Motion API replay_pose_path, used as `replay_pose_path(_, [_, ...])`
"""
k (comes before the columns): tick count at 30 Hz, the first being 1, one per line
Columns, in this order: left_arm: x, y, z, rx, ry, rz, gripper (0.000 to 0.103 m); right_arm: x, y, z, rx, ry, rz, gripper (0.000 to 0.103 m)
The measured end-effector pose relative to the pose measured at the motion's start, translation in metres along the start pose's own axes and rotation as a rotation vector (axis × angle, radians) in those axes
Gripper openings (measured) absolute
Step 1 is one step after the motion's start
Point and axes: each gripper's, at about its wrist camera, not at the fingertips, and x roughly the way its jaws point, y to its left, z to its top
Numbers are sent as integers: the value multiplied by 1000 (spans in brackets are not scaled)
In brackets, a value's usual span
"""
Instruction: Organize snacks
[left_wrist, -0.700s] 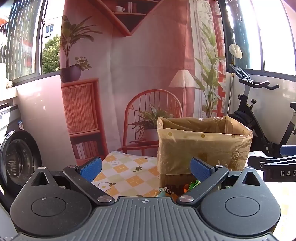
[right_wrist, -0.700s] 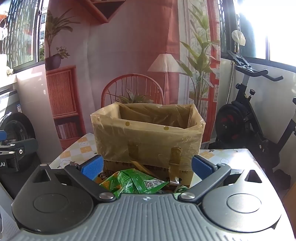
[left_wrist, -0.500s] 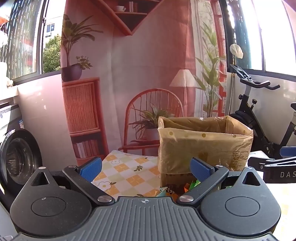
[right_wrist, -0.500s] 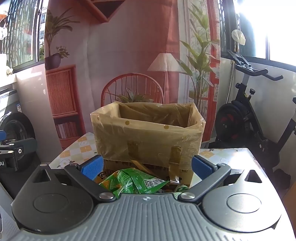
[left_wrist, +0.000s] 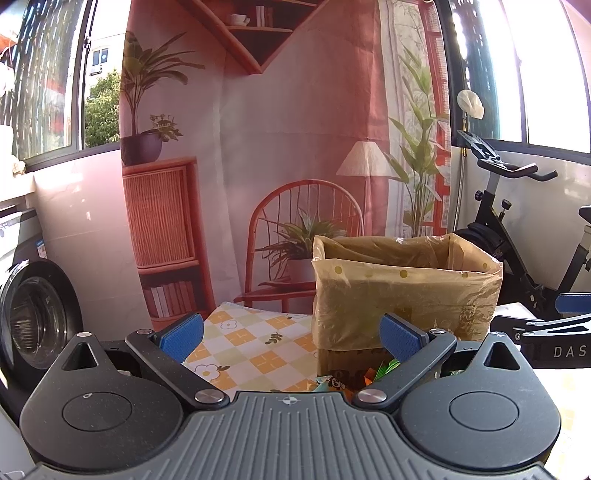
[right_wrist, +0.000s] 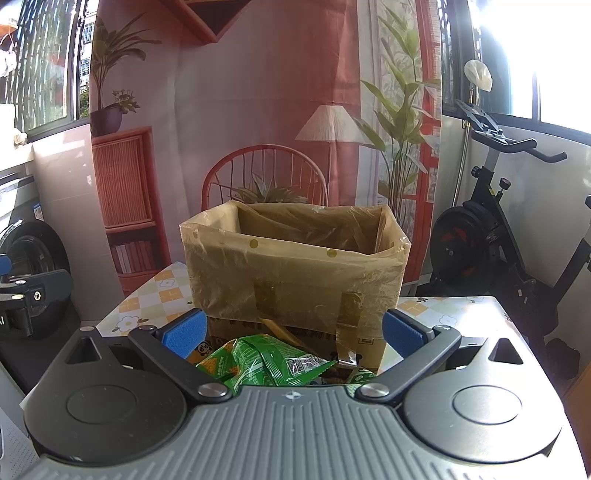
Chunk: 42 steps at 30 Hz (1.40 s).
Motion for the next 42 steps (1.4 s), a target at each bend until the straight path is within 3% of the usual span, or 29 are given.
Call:
replay_pose_path(17, [-4,0,0,-11,-84,5,102,-1,0,2,-9,1,-5,103])
replay_pose_path(23, [-1,0,0,3,-22,2,102,0,0,2,-8,6,-8,103])
replay_pose_path(35, [10,6,-4,-14,-3,21,102,5,-4,-1,9,10,7,103])
replay_pose_path(39, [20,19,-13,-75,-3,8,102,8,-13,-5,48,-4,34,103])
replay_pose_path(42, [31,23,-19,-129,27,48,103,13,-22,-12,83,-10,62,103])
